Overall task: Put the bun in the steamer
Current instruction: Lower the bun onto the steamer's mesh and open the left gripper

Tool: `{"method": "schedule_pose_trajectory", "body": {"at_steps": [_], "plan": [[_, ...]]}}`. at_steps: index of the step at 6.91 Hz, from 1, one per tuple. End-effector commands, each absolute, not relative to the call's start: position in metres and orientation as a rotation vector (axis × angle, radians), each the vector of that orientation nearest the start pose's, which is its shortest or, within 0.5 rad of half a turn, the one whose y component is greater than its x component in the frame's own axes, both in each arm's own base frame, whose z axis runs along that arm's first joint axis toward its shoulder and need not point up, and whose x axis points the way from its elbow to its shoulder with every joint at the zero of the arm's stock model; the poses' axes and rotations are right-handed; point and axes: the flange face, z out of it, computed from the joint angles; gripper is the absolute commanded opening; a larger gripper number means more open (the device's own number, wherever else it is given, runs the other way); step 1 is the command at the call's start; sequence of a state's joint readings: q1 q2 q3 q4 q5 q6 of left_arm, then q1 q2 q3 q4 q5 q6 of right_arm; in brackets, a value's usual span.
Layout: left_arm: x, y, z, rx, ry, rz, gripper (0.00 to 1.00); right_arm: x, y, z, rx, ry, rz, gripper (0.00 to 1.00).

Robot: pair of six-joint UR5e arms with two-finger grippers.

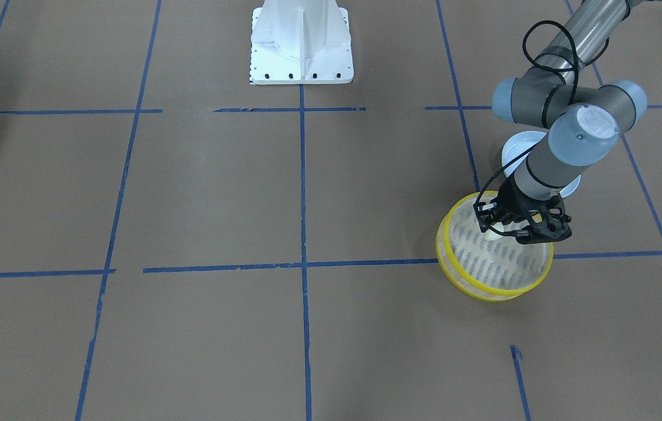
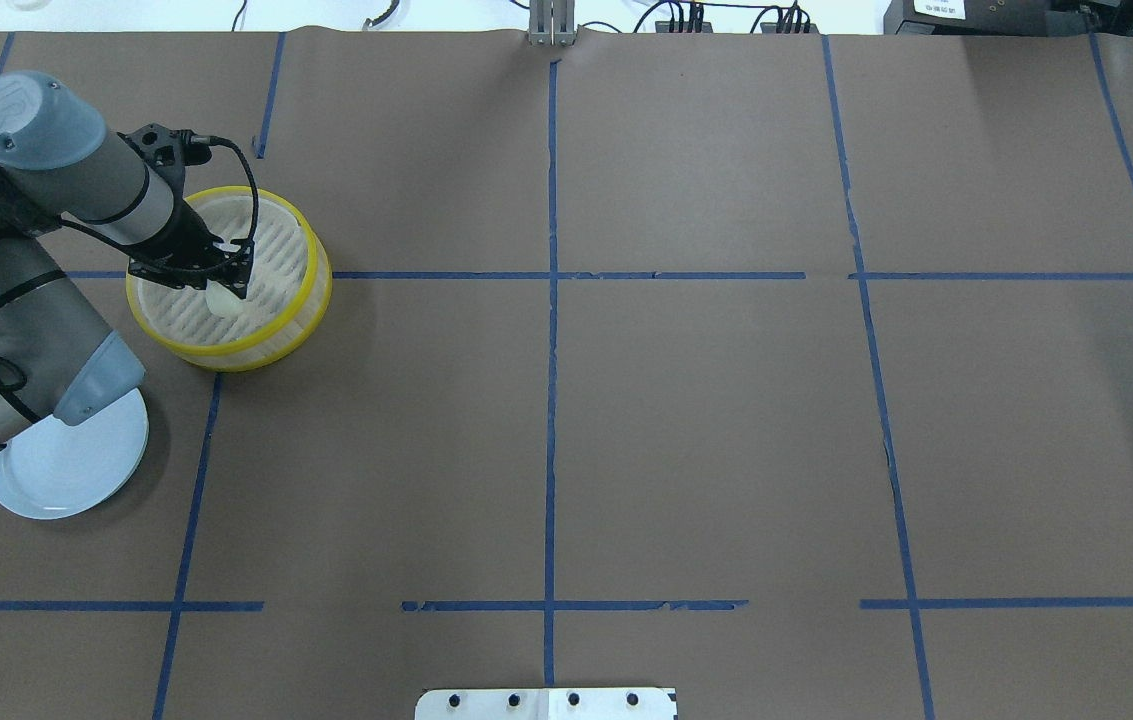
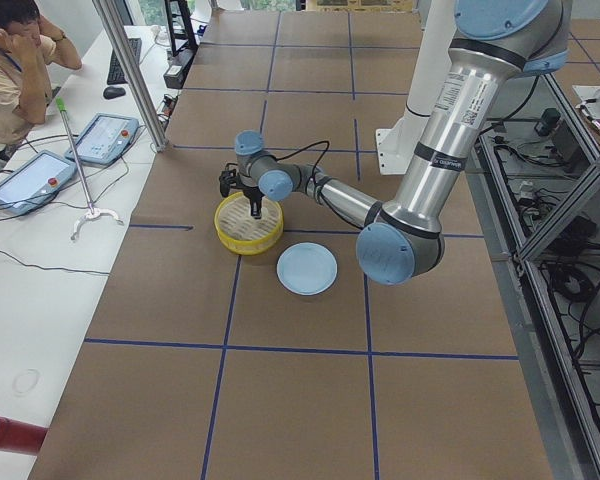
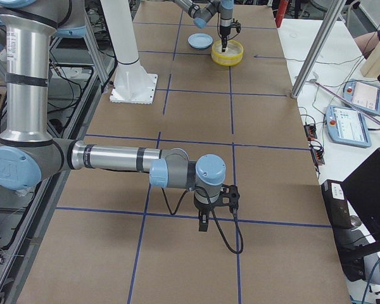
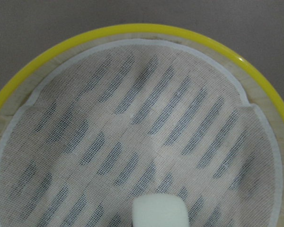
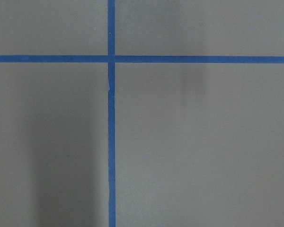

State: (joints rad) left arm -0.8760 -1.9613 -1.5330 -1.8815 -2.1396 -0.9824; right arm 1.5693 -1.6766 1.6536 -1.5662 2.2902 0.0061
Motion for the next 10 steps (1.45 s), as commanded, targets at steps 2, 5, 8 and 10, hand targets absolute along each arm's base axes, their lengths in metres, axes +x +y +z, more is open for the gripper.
{"method": "schedule_pose_trajectory", "body": {"at_steps": [2, 5, 8, 10], "plan": [[0.3655, -0.563, 0.4347, 0.024, 0.843, -0.082, 0.31, 0.067, -0.4456, 0.6709, -0.02, -0.719, 0.011, 1.0], [0.3646, -0.565, 0.4363, 0.042, 0.829, -0.089, 0.39, 0.067, -0.4456, 0.6709, -0.02, -0.719, 0.011, 1.0], [0.3652, -0.5657, 0.4401, 0.038, 0.824, -0.088, 0.62, 0.067, -0.4456, 0.6709, -0.02, -0.719, 0.011, 1.0], [0.36, -0.5689, 0.437, 0.049, 0.826, -0.085, 0.7, 0.067, -0.4456, 0.6709, -0.02, -0.719, 0.011, 1.0]]}}
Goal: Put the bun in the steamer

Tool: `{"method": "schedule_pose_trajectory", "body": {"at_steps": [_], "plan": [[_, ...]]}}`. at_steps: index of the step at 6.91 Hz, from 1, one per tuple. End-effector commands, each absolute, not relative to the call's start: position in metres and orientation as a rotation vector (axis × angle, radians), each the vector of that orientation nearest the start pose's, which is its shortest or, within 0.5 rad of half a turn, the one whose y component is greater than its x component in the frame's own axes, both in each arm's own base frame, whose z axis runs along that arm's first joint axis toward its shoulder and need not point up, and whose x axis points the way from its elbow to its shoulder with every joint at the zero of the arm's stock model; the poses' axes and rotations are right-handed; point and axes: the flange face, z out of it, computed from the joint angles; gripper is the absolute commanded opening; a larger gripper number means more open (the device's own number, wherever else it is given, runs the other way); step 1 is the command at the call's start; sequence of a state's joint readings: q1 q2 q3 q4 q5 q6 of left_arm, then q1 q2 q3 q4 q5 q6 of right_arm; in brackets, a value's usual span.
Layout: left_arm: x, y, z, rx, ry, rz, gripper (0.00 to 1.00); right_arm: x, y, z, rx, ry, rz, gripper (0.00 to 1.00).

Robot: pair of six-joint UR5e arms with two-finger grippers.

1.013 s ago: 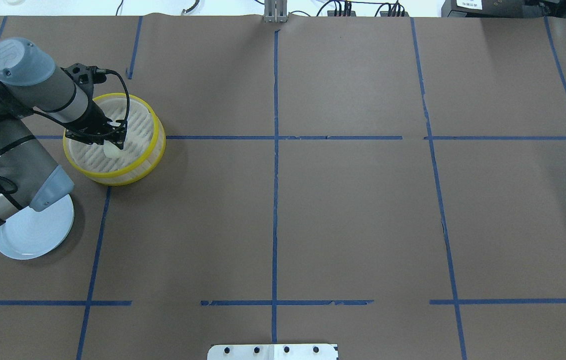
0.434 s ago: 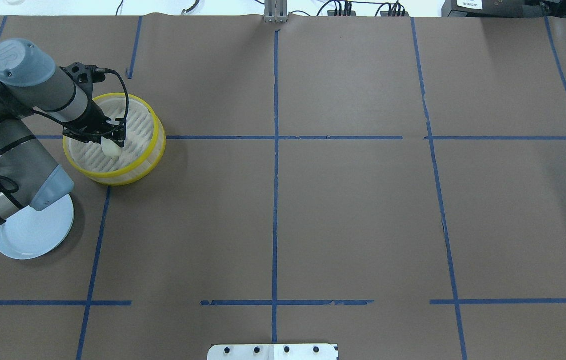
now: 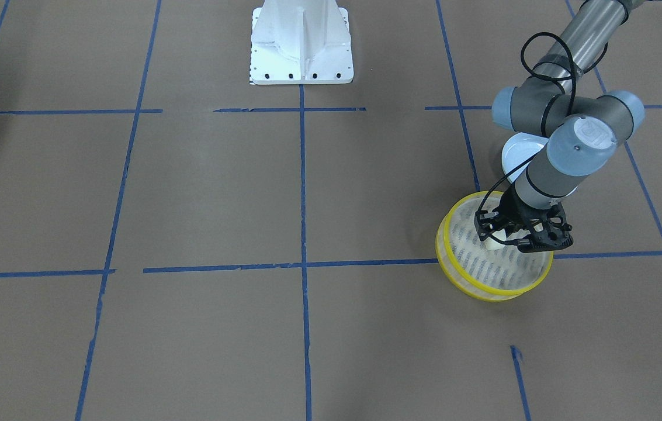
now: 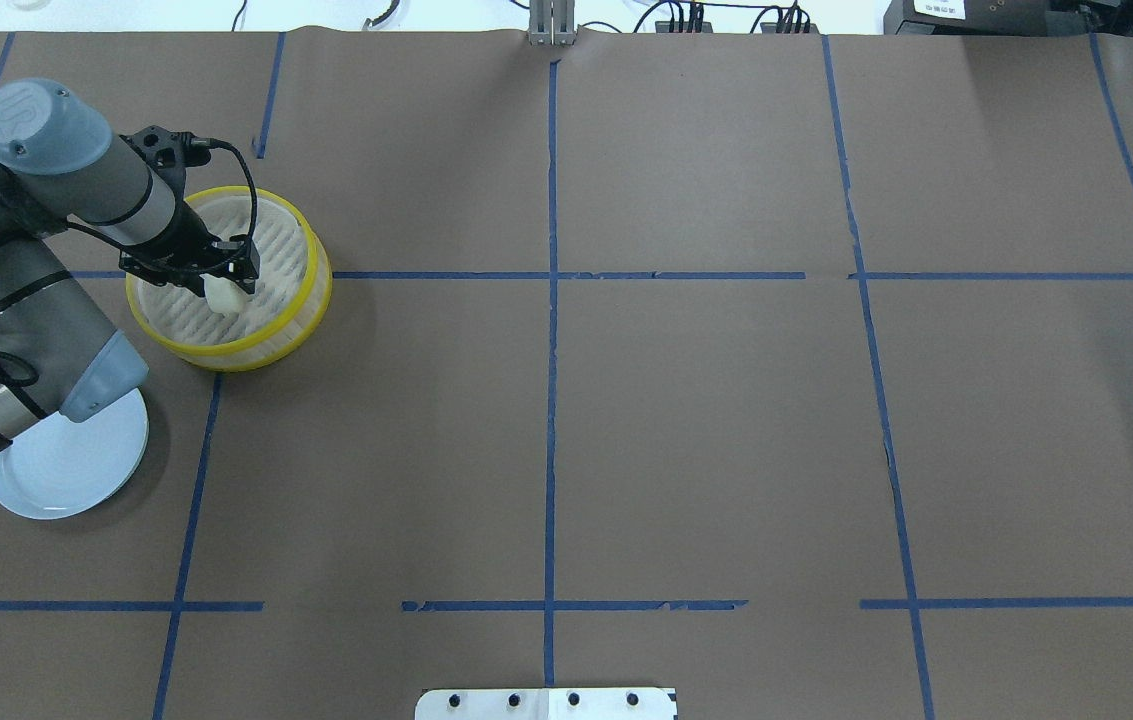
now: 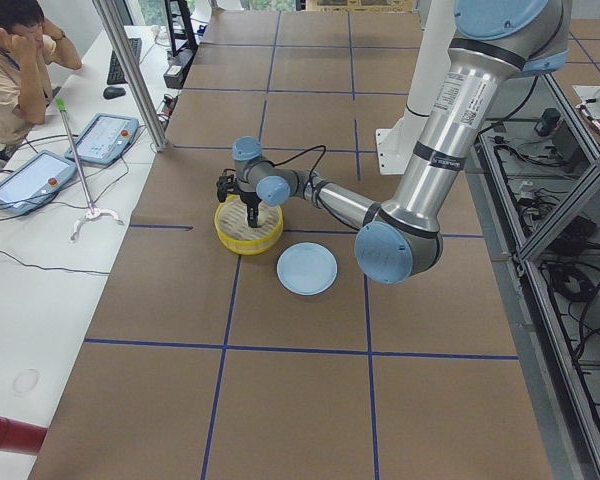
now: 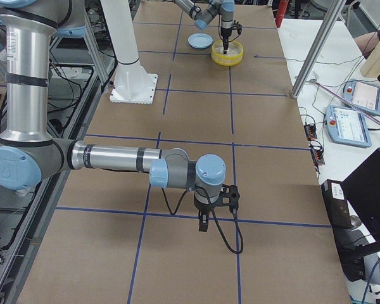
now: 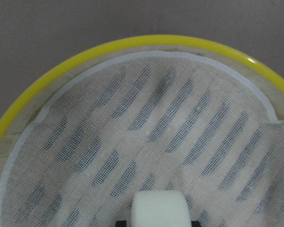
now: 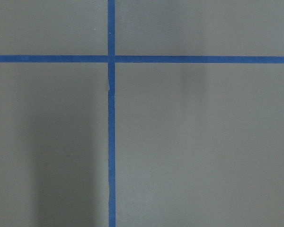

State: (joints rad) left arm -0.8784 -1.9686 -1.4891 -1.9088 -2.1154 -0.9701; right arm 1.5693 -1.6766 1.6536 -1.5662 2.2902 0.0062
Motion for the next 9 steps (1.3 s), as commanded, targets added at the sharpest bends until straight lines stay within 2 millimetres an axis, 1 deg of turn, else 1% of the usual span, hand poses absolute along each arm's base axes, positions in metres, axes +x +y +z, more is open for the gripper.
{"method": "schedule_pose_trajectory", "body": {"at_steps": [1, 2, 3, 4, 5, 6, 7, 9], "plan": [[0.333, -0.584, 0.432, 0.074, 0.832, -0.124, 0.75, 0.067, -0.446, 0.671, -0.02, -0.719, 0.011, 1.0], [0.29, -0.598, 0.414, 0.136, 0.847, -0.122, 0.79, 0.067, -0.446, 0.671, -0.02, -0.719, 0.011, 1.0], [0.251, -0.602, 0.402, 0.191, 0.823, -0.073, 0.82, 0.067, -0.446, 0.671, -0.02, -0.719, 0.011, 1.0], [0.192, -0.597, 0.417, 0.199, 0.756, -0.027, 0.84, 0.067, -0.446, 0.671, -0.02, -0.719, 0.011, 1.0], [0.124, -0.587, 0.443, 0.193, 0.753, 0.024, 0.87, 0.067, -0.446, 0.67, -0.019, -0.719, 0.01, 1.0], [0.058, -0.57, 0.481, 0.192, 0.789, 0.053, 0.92, 0.067, -0.446, 0.671, -0.02, -0.719, 0.011, 1.0], [0.015, -0.54, 0.526, 0.2, 0.771, 0.114, 0.99, 0.067, -0.446, 0.671, -0.02, -0.719, 0.011, 1.0], [-0.069, -0.486, 0.598, 0.222, 0.727, 0.166, 0.99, 0.067, -0.446, 0.671, -0.02, -0.719, 0.011, 1.0]]}}
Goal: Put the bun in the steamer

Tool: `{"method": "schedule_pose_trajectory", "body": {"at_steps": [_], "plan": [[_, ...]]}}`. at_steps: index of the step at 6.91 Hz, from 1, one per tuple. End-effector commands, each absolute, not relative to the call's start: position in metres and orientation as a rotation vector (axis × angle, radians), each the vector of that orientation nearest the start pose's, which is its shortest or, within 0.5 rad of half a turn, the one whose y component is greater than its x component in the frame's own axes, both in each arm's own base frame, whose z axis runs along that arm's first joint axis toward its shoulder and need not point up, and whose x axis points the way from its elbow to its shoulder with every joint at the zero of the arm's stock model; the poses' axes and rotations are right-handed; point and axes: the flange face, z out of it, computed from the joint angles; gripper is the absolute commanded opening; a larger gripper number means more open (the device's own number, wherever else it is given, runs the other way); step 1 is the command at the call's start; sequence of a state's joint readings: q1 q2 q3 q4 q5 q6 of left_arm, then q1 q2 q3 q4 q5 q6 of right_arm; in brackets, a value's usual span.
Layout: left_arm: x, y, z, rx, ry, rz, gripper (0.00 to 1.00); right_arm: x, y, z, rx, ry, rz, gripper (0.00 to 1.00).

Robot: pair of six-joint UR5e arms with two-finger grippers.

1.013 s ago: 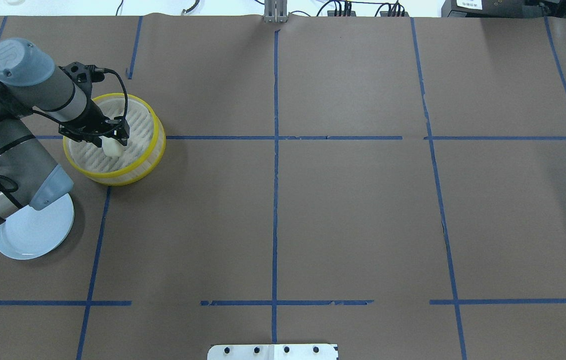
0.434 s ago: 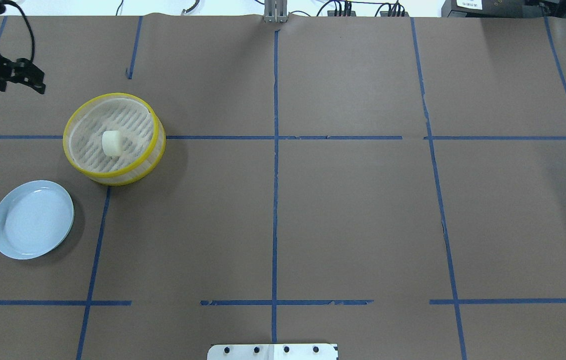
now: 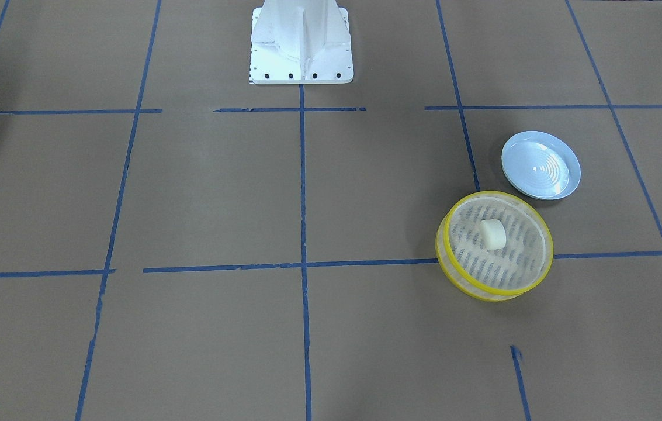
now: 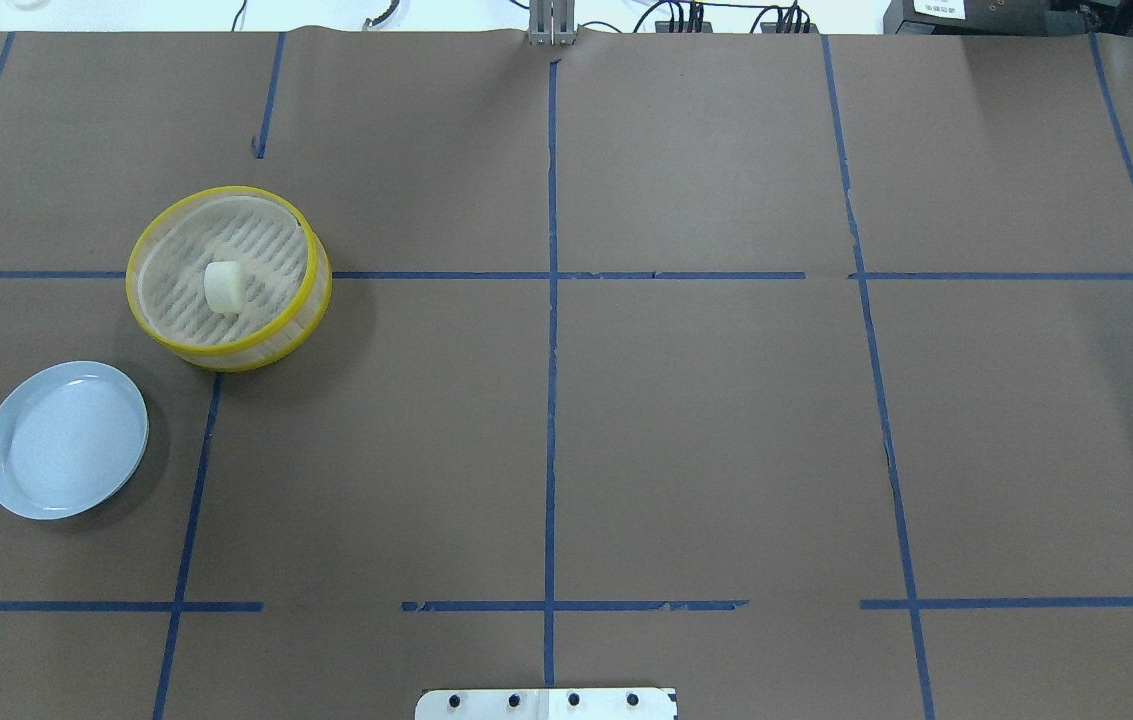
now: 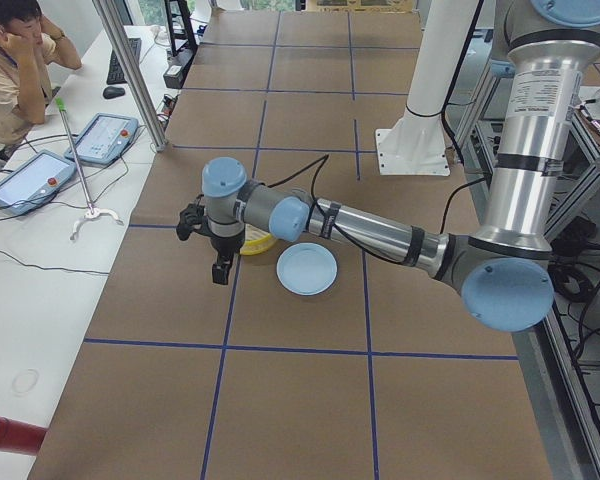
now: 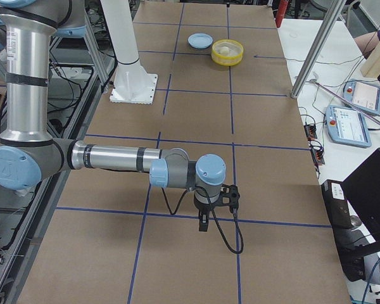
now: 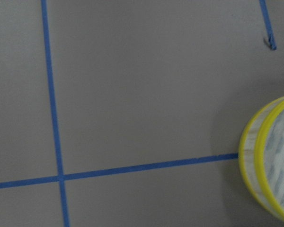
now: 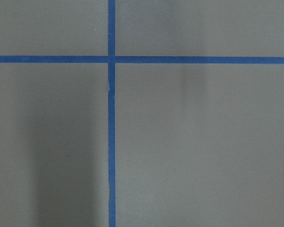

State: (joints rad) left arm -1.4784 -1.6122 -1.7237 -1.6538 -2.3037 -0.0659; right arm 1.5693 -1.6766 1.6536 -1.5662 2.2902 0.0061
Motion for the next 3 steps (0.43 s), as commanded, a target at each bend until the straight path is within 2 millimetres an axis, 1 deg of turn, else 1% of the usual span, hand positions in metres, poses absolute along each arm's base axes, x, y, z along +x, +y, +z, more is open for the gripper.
{"method": "schedule_pose_trajectory", "body": {"at_steps": [1, 2, 3], "plan": [[-0.084, -0.465, 0.62, 0.218, 0.716, 0.194, 1.0, 0.067, -0.446, 0.671, -0.02, -0.719, 0.011, 1.0], [-0.089, -0.455, 0.631, 0.195, 0.72, 0.173, 1.0, 0.067, -0.446, 0.671, -0.02, -0.719, 0.011, 1.0], [-0.089, -0.453, 0.637, 0.162, 0.727, 0.16, 1.0, 0.067, -0.446, 0.671, -0.02, -0.719, 0.011, 1.0]]}}
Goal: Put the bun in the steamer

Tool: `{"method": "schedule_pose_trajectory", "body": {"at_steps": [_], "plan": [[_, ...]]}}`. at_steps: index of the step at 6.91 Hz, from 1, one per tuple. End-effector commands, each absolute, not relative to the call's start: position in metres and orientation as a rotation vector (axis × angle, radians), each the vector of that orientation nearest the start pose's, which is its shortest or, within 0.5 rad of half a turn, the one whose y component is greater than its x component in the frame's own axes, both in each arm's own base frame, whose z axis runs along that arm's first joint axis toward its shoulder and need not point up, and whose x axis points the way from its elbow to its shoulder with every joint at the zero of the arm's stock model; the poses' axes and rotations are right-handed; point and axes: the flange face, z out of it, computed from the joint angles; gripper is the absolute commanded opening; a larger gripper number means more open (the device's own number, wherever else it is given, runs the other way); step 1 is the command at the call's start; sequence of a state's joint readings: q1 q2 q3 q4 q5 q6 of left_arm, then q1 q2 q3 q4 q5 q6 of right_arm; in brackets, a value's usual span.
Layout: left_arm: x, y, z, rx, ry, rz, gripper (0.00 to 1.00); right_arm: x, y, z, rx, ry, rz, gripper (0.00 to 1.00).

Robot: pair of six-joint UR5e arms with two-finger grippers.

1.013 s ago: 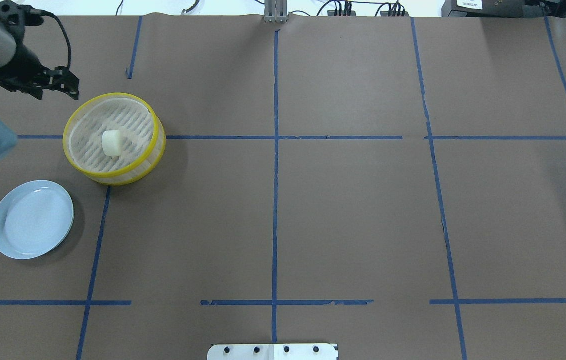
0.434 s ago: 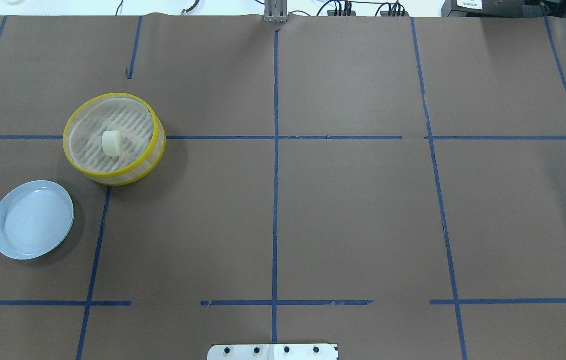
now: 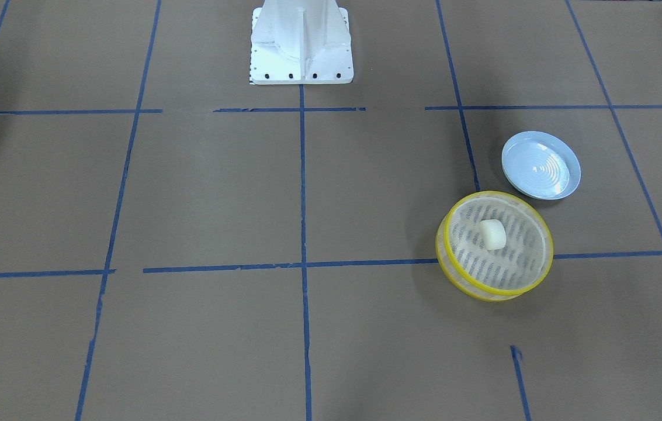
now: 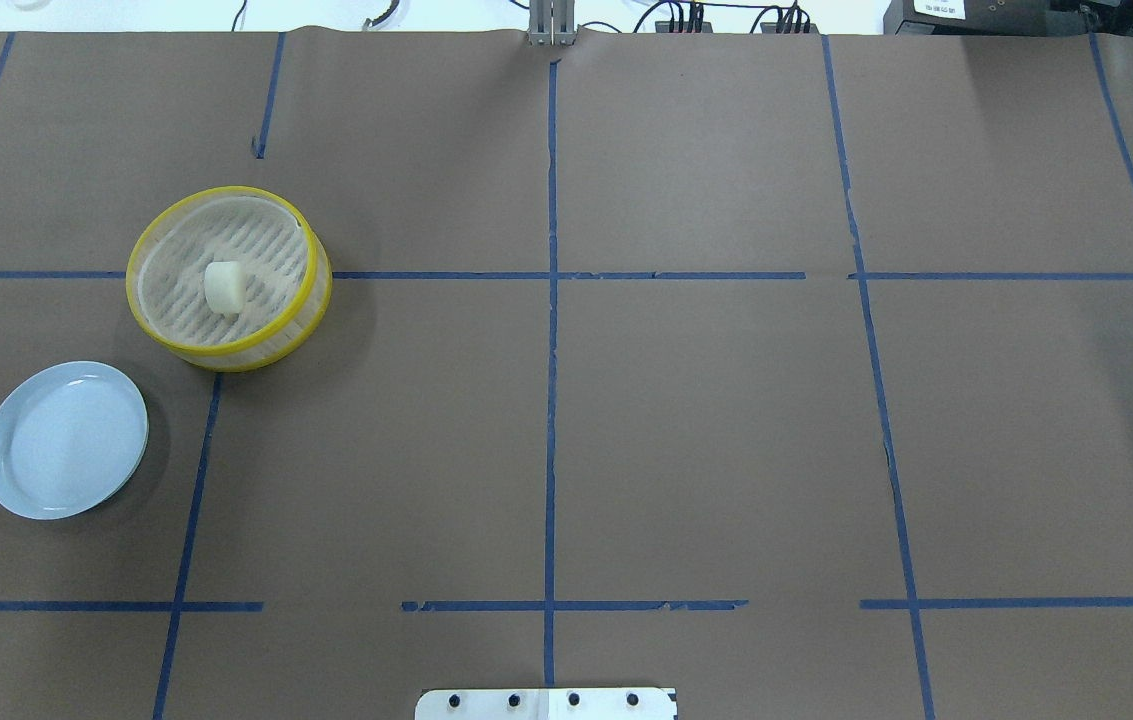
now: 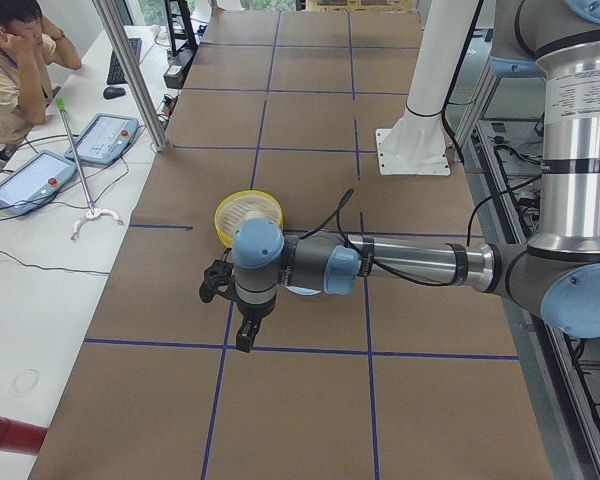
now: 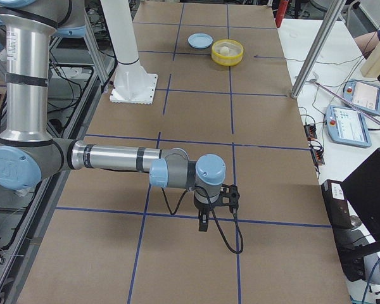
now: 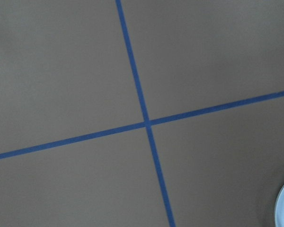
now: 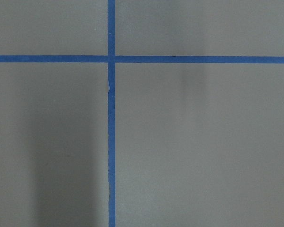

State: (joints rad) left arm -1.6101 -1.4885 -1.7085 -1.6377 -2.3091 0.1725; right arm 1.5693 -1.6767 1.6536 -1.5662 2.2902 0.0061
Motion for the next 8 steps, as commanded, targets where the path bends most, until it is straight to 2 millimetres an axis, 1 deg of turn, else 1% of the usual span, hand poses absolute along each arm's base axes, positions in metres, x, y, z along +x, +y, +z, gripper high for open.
{"method": "schedule_pose_trajectory", "body": {"at_steps": [1, 2, 4, 6, 8], "plan": [[-0.087, -0.45, 0.637, 0.156, 0.76, 0.157, 1.0, 0.067, -0.446, 0.671, -0.02, -0.719, 0.011, 1.0], [-0.083, -0.451, 0.631, 0.162, 0.789, 0.157, 1.0, 0.067, -0.446, 0.671, -0.02, -0.719, 0.011, 1.0], [-0.08, -0.45, 0.625, 0.172, 0.83, 0.157, 1.0, 0.067, -0.446, 0.671, -0.02, -0.719, 0.011, 1.0], [-0.083, -0.447, 0.632, 0.162, 0.822, 0.15, 1.0, 0.067, -0.446, 0.671, -0.02, -0.719, 0.011, 1.0], [-0.084, -0.448, 0.629, 0.17, 0.821, 0.153, 1.0, 0.067, -0.446, 0.671, -0.02, -0.719, 0.011, 1.0]]}}
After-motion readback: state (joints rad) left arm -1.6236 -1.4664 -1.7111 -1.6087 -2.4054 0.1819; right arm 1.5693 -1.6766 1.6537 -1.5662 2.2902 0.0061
